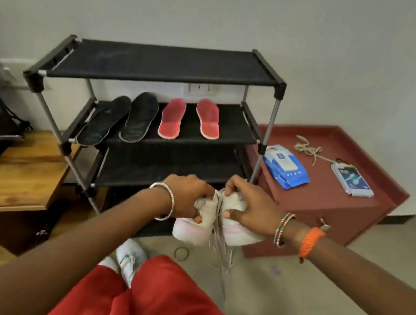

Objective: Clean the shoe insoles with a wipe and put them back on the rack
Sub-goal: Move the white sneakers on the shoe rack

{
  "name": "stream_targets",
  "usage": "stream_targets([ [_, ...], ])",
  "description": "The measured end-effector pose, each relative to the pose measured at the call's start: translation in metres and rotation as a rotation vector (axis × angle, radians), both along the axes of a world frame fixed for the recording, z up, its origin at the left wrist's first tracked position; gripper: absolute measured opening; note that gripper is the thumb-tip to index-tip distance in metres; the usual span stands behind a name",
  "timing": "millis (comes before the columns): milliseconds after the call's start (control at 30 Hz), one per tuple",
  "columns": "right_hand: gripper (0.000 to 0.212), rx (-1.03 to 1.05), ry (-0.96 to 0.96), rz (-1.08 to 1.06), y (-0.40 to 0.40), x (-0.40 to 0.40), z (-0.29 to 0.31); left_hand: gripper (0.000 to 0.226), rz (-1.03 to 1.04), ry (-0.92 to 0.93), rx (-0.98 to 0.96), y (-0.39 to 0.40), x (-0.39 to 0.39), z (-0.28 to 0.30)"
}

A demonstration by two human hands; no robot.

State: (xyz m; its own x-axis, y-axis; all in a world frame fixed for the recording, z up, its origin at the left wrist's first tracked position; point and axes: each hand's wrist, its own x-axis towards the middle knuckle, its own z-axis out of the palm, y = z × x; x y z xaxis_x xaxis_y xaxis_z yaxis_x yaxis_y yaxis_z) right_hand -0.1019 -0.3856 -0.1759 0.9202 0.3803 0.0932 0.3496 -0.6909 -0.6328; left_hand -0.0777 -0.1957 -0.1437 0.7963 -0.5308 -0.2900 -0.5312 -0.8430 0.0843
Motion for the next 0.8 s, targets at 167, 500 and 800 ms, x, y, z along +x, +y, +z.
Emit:
stream_targets([
  [167,0.036,-0.051,0.228,-0.104,0.013,0.028,-0.097,0.050,0.171,0.113,-0.007,0.018,0.018,-0.099],
  [500,0.037,-0.365,0.359,-0.033,0.047,0.034,-0.227,0.047,0.411,0.272,0.100,0.081,0.040,-0.219],
  [800,0.066,-0.502,0.311,-0.084,0.060,0.048,-0.296,0.036,0.447,0.242,0.090,0.090,0.056,-0.289],
])
